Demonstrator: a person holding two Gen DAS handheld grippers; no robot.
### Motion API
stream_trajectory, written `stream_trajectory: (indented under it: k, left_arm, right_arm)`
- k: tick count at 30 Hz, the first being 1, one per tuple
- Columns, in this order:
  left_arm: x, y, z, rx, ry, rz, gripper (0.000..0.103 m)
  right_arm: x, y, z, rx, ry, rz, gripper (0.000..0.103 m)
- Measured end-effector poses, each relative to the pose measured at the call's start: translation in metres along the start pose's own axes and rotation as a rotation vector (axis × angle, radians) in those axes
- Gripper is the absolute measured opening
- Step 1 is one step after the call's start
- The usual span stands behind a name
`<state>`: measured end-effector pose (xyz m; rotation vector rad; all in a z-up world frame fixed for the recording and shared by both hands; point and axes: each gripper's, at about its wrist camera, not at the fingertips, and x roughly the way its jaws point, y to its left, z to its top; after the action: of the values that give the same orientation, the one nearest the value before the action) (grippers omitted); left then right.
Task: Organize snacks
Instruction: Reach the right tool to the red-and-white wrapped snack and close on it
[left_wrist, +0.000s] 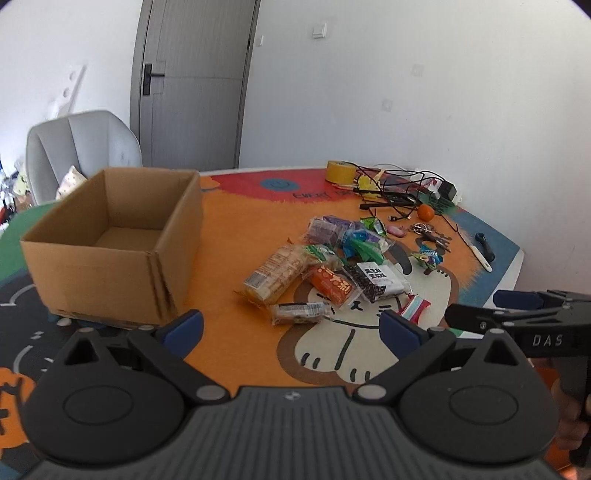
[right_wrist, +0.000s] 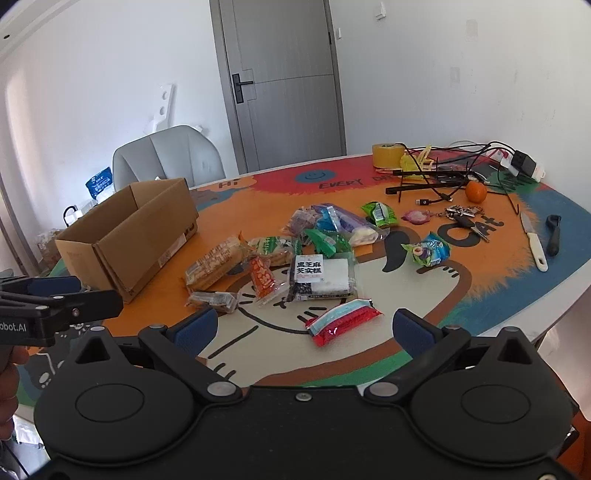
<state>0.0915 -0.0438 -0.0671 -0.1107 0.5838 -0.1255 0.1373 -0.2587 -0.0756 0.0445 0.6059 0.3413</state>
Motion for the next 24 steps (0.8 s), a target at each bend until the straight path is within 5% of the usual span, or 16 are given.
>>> stream_trajectory:
  k: [14,18,24]
  left_arm:
    - [0.064,-0.005,-0.004,0.011,0.061,-0.023,0.101]
    - [0.079,-0.006,-0.007,0.016,0.076,-0.027,0.101]
    - [0.098,-0.005,-0.009,0.021,0.088,-0.022,0.100]
  right_arm:
    - [0.038,-0.019,-0.013,-0.009,-0.019,-0.020,0.102]
    - [0.050,-0.018,-0.019,-0.025,-0.017,-0.092,0.103]
    - [0.064,-0.022,-0.021,0.029,0.009,-0.052,0.103]
